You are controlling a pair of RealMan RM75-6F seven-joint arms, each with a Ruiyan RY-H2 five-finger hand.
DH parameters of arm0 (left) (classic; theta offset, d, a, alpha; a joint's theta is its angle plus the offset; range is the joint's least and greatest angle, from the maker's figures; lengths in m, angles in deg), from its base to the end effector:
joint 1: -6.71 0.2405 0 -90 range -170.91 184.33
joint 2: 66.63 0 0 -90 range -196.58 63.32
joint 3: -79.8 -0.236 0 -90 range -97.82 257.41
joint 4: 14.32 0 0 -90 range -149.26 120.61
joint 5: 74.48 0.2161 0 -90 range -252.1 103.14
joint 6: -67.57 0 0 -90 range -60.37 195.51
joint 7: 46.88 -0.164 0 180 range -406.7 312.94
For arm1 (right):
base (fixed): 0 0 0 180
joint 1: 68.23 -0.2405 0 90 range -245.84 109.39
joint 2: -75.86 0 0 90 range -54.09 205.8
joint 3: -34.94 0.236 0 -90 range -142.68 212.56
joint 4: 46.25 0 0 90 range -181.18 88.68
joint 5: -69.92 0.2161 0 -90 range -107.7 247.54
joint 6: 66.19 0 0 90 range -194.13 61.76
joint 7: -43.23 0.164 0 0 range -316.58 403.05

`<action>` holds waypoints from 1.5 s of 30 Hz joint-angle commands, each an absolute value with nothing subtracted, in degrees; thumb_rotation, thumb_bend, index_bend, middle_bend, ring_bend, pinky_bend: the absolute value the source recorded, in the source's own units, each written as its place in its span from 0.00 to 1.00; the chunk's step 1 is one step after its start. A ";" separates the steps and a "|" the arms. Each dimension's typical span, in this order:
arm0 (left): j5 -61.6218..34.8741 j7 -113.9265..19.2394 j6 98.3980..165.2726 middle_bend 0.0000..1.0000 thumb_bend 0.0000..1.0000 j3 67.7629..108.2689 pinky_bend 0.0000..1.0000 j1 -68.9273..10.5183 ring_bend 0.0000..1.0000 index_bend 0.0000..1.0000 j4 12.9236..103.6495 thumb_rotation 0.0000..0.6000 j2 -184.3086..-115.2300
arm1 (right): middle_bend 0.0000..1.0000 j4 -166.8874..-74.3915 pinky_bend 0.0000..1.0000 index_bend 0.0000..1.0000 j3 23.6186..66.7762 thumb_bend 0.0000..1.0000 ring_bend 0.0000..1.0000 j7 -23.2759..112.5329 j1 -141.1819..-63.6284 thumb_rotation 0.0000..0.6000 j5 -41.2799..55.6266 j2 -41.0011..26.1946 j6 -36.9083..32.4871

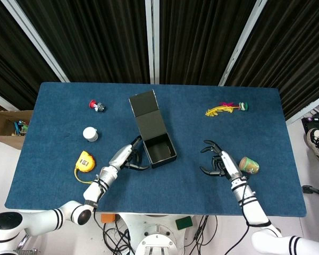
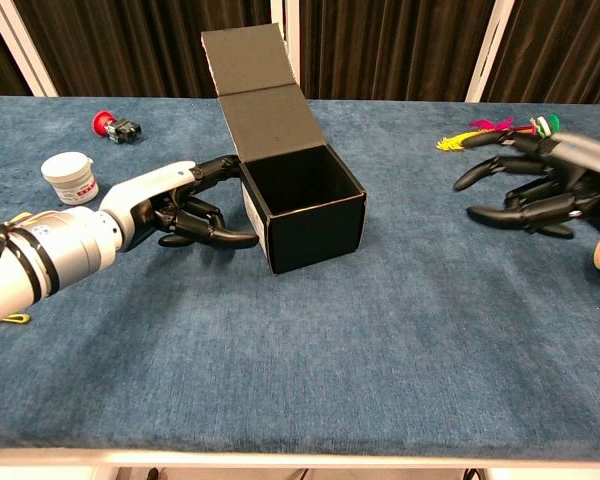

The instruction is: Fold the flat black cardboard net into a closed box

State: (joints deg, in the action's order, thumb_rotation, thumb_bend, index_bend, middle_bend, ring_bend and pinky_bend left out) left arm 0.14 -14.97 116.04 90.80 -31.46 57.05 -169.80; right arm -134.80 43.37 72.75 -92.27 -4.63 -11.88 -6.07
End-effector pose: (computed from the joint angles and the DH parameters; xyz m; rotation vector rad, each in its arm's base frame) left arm -0.1286 0.3211 -0.1062 -1.5523 -1.8876 -1.3219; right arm -0.1937 -0.2825 -0.0216 1.2794 -1.8292 1.3740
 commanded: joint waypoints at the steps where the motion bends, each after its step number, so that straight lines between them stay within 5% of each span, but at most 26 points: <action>1: 0.45 -14.35 116.15 0.00 0.11 90.51 0.98 -31.37 0.60 0.00 57.43 0.85 -169.82 | 0.35 -131.95 1.00 0.19 44.20 0.24 0.75 73.44 -93.98 1.00 -3.28 -14.41 -8.50; 13: 0.59 -13.55 116.45 0.00 0.11 90.67 0.98 -31.57 0.59 0.00 56.20 0.85 -171.40 | 0.34 -125.52 1.00 0.19 45.81 0.21 0.75 74.06 -99.16 1.00 -2.93 -22.18 -14.85; 33: 1.46 -11.06 115.57 0.01 0.10 90.98 0.98 -32.84 0.59 0.00 52.79 0.88 -172.86 | 0.35 -123.14 1.00 0.19 45.19 0.20 0.75 75.24 -100.34 1.00 -4.67 -26.31 -15.43; 41: 2.40 -10.89 119.00 0.29 0.10 90.74 0.98 -31.43 0.60 0.22 51.51 0.95 -172.64 | 0.35 -129.21 1.00 0.19 44.47 0.20 0.75 75.10 -97.11 1.00 -7.55 -20.27 -9.55; 45: 3.76 -10.89 121.11 0.33 0.10 90.27 0.98 -30.57 0.61 0.27 53.07 0.98 -170.88 | 0.35 -133.60 1.00 0.19 46.05 0.21 0.75 72.84 -95.53 1.00 -6.80 -14.73 -6.51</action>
State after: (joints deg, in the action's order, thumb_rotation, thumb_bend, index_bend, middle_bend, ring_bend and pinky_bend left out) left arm 3.21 -10.90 120.56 90.50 -30.97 52.41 -171.55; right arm -131.07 45.09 74.19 -96.74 -7.08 -17.55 -8.42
